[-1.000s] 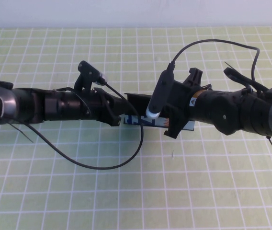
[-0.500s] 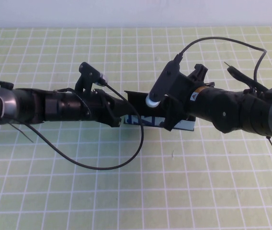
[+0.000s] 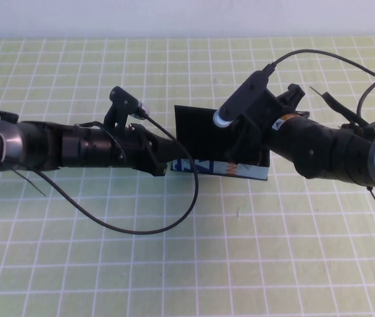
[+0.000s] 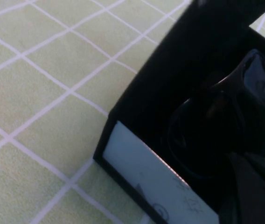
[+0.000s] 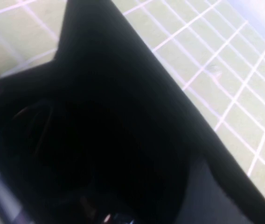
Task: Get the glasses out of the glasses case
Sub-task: Pick up the glasses from the glasses case
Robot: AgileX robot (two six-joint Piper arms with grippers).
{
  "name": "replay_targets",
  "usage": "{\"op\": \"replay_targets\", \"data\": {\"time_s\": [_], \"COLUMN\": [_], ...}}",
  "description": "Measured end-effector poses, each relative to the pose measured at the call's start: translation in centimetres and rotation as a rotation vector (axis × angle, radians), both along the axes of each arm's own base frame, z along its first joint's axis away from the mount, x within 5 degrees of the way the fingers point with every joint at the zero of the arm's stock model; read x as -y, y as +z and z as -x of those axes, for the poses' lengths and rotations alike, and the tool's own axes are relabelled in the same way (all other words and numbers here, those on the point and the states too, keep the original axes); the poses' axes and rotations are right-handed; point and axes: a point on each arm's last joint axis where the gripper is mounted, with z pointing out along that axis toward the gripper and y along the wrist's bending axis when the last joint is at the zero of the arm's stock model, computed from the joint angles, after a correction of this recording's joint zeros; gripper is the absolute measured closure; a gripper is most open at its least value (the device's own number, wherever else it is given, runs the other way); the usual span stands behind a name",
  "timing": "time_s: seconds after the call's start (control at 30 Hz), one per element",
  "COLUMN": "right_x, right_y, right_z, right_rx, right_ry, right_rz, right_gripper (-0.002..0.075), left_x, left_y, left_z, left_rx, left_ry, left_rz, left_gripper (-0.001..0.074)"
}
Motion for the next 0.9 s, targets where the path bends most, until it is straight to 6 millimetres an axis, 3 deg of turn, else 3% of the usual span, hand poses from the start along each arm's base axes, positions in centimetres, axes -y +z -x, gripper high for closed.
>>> {"op": "replay_targets", "data": {"time_s": [0.47, 0.73, 0.9], "right_x": [0.2, 0.8, 1.0], "right_y": [-1.1, -2.2, -2.2], "right_z": [-1.4, -1.9, -2.1], "right_rx": [0.049, 0.054, 0.073], "right_ry": [-0.132, -0.235, -0.26], "right_rz": [-0.084, -0.134, -0.144], "right_gripper": [0.0427, 0.0293, 0.0279], "left_x": [0.1, 0.1, 0.1], "left_y": [0.0, 0.0, 0.0], "left_z": [0.0, 0.1, 0.1], "left_rx": [-0.002, -0.007, -0.007], "left_ry": [-0.016, -0.014, -0.018], "left_rz": [-0.012, -0.014, -0.011], "left_gripper": [0.0739, 0.0739, 0.0739]}}
